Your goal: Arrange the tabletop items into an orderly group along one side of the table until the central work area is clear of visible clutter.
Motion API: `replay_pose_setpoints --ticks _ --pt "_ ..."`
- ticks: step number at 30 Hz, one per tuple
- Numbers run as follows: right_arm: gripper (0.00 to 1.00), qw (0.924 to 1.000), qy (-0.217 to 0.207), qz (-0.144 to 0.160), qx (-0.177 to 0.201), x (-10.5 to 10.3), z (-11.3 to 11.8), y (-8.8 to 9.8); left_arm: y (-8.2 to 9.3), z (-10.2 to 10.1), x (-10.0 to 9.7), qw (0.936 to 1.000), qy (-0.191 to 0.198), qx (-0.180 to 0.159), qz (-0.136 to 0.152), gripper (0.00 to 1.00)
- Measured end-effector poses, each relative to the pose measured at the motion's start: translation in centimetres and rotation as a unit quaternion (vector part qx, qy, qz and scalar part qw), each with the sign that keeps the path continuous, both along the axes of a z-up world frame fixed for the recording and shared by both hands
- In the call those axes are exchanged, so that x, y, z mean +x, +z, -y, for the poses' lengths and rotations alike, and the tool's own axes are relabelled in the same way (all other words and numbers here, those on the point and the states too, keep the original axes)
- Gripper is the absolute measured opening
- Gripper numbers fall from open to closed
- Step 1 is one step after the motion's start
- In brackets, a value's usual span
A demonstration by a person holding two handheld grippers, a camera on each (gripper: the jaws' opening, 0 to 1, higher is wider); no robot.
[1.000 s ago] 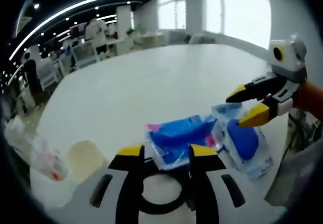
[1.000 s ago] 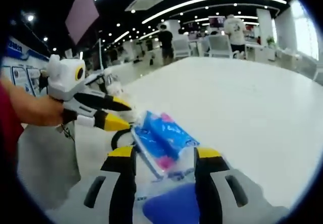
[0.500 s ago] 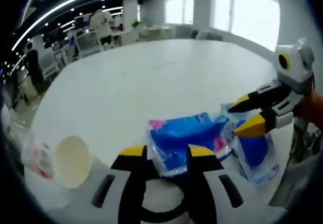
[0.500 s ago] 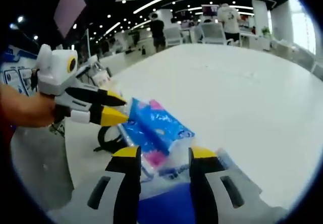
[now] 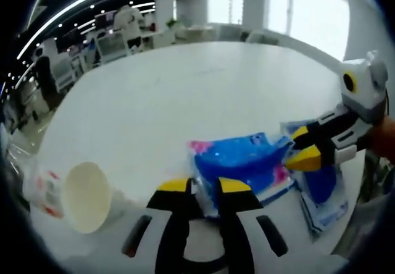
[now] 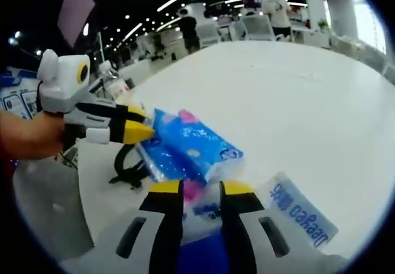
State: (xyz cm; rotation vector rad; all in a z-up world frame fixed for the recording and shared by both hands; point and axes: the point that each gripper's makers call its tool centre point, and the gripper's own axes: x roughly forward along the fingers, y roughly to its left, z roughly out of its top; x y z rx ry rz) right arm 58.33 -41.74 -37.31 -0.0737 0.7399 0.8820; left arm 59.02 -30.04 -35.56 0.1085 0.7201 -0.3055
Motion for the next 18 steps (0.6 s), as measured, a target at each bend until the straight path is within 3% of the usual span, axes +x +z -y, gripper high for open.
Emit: replay_pose_setpoints --ticks 7,18 --pt "0.07 0.9999 -0.003 0.011 -0.004 0.3 0.3 0.1 0.1 -0.1 0.0 1.0 0.008 -0.003 -0.002 0.05" --pt "0.04 0.9986 -0.029 0.044 0.01 1.3 2.5 2.8 2.7 1.9 0.3 0.9993 -0.002 -0.027 0.024 0.0"
